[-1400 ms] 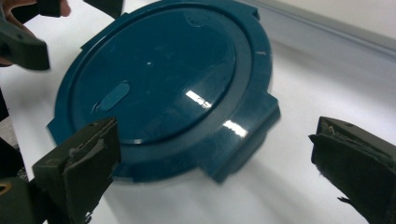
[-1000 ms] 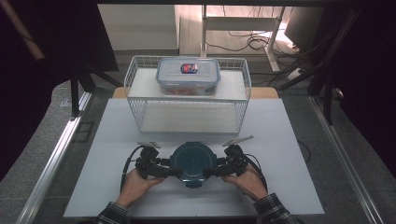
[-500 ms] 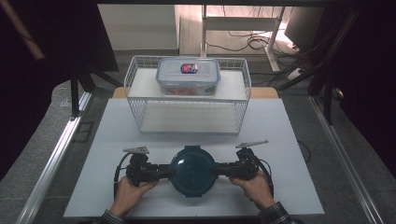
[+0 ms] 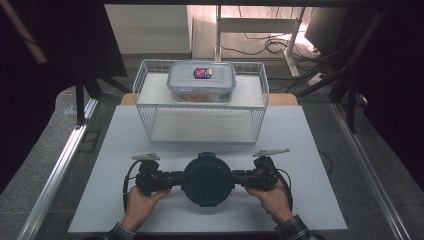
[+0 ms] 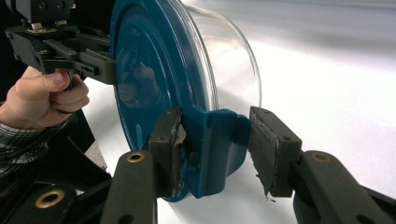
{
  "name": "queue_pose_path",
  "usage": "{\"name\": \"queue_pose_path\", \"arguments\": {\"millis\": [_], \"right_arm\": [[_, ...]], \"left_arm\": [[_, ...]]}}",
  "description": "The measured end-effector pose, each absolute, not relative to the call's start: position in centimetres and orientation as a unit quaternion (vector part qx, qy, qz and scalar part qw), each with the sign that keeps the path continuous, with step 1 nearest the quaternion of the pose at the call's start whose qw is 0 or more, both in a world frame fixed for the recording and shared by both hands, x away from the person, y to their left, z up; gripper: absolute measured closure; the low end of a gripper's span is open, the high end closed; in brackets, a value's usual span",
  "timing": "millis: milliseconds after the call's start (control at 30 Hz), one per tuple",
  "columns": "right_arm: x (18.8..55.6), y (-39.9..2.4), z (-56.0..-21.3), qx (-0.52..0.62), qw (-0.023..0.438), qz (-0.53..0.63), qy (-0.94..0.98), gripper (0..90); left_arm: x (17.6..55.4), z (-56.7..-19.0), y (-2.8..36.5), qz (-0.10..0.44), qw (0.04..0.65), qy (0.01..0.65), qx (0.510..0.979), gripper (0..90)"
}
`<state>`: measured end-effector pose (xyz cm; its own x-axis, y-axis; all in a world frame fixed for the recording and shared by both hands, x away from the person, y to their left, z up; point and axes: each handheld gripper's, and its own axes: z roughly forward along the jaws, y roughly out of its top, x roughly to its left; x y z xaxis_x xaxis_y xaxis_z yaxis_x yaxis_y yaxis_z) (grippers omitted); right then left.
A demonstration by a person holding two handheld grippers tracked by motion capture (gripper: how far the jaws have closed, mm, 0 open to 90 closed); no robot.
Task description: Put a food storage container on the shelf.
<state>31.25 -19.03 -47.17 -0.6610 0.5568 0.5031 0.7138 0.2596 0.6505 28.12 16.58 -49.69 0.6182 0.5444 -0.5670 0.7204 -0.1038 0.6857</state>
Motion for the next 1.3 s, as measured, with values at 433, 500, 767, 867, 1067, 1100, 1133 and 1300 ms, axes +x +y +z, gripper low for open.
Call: {"name": "queue_pose_path", "arguments": {"millis": [433, 500, 767, 867, 1067, 1100, 1133, 1300], "right_arm": [[32.7, -18.5, -43.1, -0.379, 0.056, -0.485, -0.786, 55.7], [33.0, -18.4, -42.3, -0.375, 0.05, -0.489, -0.786, 55.7], [34.3, -18.0, -38.9, -0.363, 0.029, -0.501, -0.785, 55.8], [34.9, -17.8, -37.7, -0.359, 0.023, -0.506, -0.784, 55.8], [36.1, -17.4, -35.0, -0.353, 0.013, -0.514, -0.781, 55.9], [36.3, -17.3, -34.6, -0.352, 0.01, -0.515, -0.782, 55.8], [36.4, -17.2, -34.1, -0.35, 0.007, -0.517, -0.781, 55.8], [37.3, -17.0, -32.0, -0.341, -0.002, -0.524, -0.781, 55.9]], "left_arm": [[29.7, -44.6, 17.2, -0.043, 0.531, 0.413, 0.739, 56.9], [30.1, -43.8, 17.3, -0.037, 0.533, 0.41, 0.739, 56.9], [31.5, -40.5, 17.7, -0.02, 0.543, 0.402, 0.737, 56.9], [32.1, -39.1, 17.9, -0.014, 0.549, 0.401, 0.733, 56.8], [33.2, -36.6, 18.3, -0.006, 0.554, 0.398, 0.731, 56.9], [33.4, -36.1, 18.4, -0.003, 0.554, 0.397, 0.732, 56.9], [33.6, -35.5, 18.5, -0.001, 0.554, 0.394, 0.733, 56.9], [34.4, -33.3, 18.7, 0.012, 0.558, 0.388, 0.733, 56.9]]}}
